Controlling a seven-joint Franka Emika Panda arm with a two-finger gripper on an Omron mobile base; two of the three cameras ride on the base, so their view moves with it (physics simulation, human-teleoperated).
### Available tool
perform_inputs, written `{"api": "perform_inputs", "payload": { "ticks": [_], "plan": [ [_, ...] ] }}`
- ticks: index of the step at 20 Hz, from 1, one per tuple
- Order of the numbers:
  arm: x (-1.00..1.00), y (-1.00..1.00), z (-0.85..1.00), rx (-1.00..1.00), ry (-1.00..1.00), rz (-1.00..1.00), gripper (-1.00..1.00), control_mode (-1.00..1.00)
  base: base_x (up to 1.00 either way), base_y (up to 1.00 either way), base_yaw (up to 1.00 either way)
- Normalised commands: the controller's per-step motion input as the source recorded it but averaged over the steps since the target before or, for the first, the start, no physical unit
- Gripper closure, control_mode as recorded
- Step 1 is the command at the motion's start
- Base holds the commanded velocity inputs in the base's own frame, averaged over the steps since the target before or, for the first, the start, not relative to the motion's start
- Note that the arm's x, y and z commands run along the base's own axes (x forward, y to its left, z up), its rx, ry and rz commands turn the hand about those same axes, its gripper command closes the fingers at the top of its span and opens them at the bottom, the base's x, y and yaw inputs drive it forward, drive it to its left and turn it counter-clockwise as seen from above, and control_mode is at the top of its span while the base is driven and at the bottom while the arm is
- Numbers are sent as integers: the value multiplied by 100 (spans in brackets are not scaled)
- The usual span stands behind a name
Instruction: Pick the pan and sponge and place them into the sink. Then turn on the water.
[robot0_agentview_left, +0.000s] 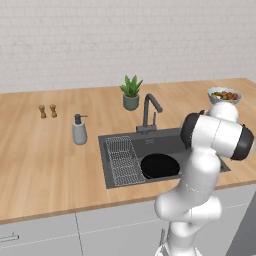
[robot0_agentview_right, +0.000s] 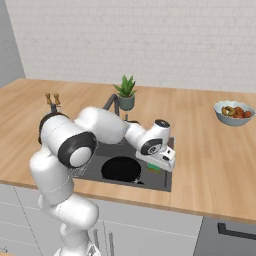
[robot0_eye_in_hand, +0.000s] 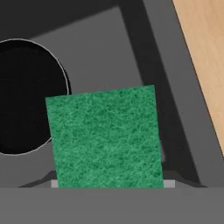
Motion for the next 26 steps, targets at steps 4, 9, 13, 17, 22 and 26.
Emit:
{"api": "perform_inputs", "payload": {
  "ticks": [4, 9, 13, 17, 22, 26],
  "plan": [
    [5, 100, 0, 0, -6, 5, 100, -100, 0, 0, 0],
    [5, 74, -13, 0, -3, 1, 100, -100, 0, 0, 0],
    [41, 30, -52, -2, 0, -2, 100, -100, 0, 0, 0],
    [53, 4, -58, -3, 0, -5, 100, -100, 0, 0, 0],
    [45, 0, -43, -2, 0, -4, 100, -100, 0, 0, 0],
    [36, 0, -24, 0, 0, -1, 100, -100, 0, 0, 0]
  ]
}}
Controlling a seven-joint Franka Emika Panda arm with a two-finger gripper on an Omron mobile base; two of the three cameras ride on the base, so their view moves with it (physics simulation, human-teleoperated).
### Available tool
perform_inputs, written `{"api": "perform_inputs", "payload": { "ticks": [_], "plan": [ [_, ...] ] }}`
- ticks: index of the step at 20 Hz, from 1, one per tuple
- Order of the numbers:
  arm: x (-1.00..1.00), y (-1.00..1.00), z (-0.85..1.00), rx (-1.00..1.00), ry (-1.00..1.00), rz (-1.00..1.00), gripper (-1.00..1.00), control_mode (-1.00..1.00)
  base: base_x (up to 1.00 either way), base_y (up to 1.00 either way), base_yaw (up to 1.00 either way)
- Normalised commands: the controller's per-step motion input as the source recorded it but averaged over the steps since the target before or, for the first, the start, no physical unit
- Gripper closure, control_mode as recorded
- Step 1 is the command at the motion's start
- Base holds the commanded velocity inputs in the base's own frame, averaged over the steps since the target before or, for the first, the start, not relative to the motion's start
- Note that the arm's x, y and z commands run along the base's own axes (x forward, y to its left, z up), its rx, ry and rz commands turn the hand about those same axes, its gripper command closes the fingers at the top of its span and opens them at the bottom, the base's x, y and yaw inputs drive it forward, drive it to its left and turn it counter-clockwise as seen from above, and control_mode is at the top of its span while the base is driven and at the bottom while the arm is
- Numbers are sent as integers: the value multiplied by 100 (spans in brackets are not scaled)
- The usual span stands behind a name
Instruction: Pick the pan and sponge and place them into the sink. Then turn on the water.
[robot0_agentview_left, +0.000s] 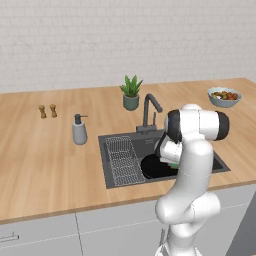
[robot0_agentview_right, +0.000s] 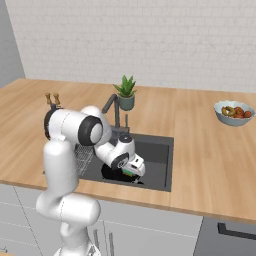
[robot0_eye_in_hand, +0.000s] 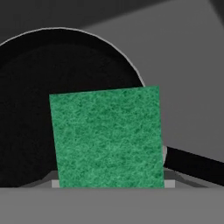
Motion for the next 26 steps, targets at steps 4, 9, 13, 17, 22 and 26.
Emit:
{"api": "perform_inputs", "payload": {
  "ticks": [4, 9, 13, 17, 22, 26],
  "plan": [
    [31, 0, -21, 0, 0, 0, 100, -100, 0, 0, 0],
    [27, 0, -22, 0, 0, 0, 100, -100, 0, 0, 0],
    [8, 0, -12, 0, 0, 0, 100, -100, 0, 0, 0],
    [0, 0, 0, 0, 0, 0, 100, -100, 0, 0, 0],
    [0, 0, -2, 0, 0, 0, -100, -100, 0, 0, 0],
    [0, 0, 1, 0, 0, 0, -100, -100, 0, 0, 0]
  ]
}}
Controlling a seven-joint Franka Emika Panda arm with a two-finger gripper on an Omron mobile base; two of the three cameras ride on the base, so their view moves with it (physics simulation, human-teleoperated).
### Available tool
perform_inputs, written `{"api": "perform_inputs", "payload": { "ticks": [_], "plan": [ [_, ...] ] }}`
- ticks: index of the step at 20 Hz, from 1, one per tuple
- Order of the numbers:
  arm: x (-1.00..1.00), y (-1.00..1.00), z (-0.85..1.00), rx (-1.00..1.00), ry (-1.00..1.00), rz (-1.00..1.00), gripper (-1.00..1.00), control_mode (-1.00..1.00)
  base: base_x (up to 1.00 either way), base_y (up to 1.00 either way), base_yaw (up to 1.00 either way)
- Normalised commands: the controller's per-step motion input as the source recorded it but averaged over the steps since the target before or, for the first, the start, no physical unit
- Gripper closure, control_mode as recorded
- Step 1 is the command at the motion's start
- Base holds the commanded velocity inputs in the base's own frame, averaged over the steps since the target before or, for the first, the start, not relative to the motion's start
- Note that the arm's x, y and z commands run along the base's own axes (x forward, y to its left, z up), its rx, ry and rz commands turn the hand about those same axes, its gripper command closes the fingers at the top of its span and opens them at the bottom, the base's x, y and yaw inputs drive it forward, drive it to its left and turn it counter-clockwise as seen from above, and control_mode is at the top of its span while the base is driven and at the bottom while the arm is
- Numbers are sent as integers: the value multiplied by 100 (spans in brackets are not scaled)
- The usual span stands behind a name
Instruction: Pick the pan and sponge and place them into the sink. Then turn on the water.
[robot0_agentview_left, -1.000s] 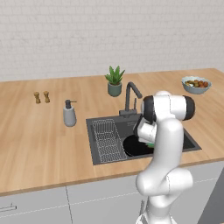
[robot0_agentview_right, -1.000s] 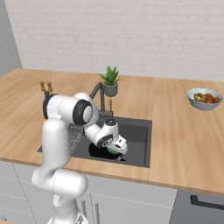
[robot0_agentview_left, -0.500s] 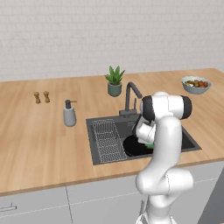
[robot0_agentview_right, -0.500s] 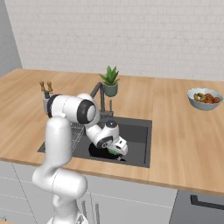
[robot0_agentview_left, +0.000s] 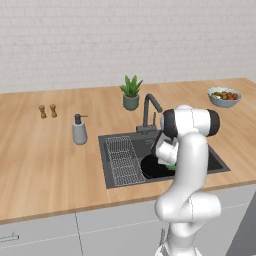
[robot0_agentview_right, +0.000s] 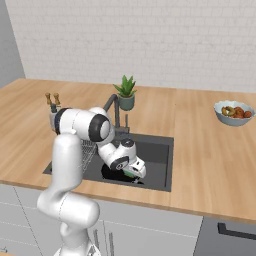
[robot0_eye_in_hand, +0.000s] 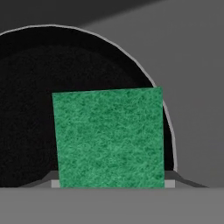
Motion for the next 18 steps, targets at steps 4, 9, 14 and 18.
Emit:
{"api": "perform_inputs", "payload": {
  "ticks": [4, 9, 14, 18],
  "plan": [
    [-6, 0, 28, 0, 0, -2, -100, -100, 0, 0, 0],
    [-11, 0, 56, 0, 0, -8, -100, -100, 0, 0, 0],
    [-11, -1, 89, 2, -4, -5, -100, -100, 0, 0, 0],
    [-18, -22, 100, 8, 0, -8, -100, -100, 0, 0, 0]
  ]
}}
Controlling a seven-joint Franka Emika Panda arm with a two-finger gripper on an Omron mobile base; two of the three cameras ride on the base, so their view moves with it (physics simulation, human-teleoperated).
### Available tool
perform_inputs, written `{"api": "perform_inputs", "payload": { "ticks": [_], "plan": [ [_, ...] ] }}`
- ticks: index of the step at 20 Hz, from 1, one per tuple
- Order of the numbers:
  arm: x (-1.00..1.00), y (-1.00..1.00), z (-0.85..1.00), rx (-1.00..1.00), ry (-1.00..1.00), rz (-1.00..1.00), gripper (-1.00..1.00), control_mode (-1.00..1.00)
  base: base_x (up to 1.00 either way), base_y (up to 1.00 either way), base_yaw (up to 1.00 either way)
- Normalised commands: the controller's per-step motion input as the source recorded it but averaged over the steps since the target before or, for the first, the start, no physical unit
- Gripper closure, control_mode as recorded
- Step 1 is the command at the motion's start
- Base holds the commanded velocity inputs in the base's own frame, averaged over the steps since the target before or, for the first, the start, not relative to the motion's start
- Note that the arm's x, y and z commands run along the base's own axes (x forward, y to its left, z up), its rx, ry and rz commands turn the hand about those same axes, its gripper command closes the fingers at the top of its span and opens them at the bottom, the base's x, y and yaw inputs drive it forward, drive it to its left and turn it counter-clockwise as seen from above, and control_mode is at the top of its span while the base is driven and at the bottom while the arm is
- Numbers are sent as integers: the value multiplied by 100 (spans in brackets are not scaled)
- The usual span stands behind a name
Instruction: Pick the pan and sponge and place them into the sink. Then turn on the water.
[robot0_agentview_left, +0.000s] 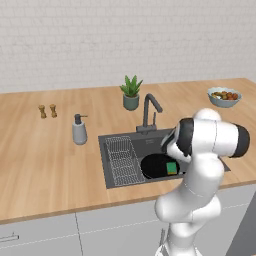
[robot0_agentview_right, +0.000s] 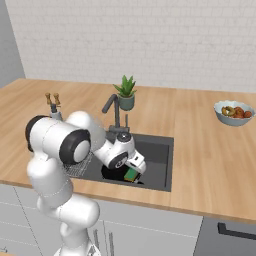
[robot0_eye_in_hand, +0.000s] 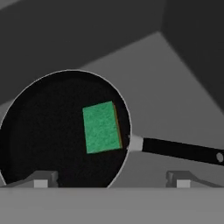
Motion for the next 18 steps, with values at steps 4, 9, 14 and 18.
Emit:
{"api": "perform_inputs", "payload": {
  "ticks": [4, 9, 14, 18],
  "plan": [
    [0, -7, 100, 13, 0, 0, -100, -100, 0, 0, 0],
    [0, -2, 100, 10, 0, 0, -100, -100, 0, 0, 0],
    [0, -24, 53, 11, 2, 0, -100, -100, 0, 0, 0],
    [0, -4, 2, 1, 1, 0, -100, -100, 0, 0, 0]
  ]
}}
